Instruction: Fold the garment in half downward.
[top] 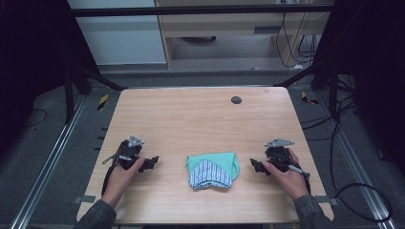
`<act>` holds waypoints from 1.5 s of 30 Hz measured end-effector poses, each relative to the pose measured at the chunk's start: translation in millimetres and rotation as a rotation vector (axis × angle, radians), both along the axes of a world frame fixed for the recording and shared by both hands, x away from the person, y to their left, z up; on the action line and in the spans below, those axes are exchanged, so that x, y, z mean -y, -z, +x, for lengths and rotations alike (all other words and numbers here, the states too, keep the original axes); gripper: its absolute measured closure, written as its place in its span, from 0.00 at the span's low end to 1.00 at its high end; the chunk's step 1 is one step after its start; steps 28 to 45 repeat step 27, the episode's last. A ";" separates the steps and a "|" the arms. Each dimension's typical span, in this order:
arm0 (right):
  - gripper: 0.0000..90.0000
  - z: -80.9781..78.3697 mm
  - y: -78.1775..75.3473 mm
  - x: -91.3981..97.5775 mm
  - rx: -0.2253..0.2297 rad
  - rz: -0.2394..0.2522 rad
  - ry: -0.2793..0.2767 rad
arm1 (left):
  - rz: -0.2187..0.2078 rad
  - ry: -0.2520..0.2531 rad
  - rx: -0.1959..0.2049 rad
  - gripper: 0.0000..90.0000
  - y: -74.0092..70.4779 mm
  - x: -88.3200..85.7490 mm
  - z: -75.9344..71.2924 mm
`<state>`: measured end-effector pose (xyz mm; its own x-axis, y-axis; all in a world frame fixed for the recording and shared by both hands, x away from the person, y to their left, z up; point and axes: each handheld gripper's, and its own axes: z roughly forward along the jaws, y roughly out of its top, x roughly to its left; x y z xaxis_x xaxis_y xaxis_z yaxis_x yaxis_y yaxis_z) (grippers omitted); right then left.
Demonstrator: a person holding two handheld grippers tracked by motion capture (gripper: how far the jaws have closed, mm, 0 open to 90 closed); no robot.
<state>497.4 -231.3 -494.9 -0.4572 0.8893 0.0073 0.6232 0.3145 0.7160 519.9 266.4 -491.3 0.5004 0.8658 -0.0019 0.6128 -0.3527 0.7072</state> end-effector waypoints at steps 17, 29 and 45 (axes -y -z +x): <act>0.09 26.6 16.2 8.1 0.034 0.017 0.234 | -0.026 -0.055 0.032 0.06 15.7 -0.2 23.2; 0.00 26.6 17.2 0.6 0.012 -0.001 0.354 | 0.014 -0.071 0.022 0.01 16.4 1.1 22.9; 0.00 26.6 17.2 0.6 0.012 -0.001 0.354 | 0.014 -0.071 0.022 0.01 16.4 1.1 22.9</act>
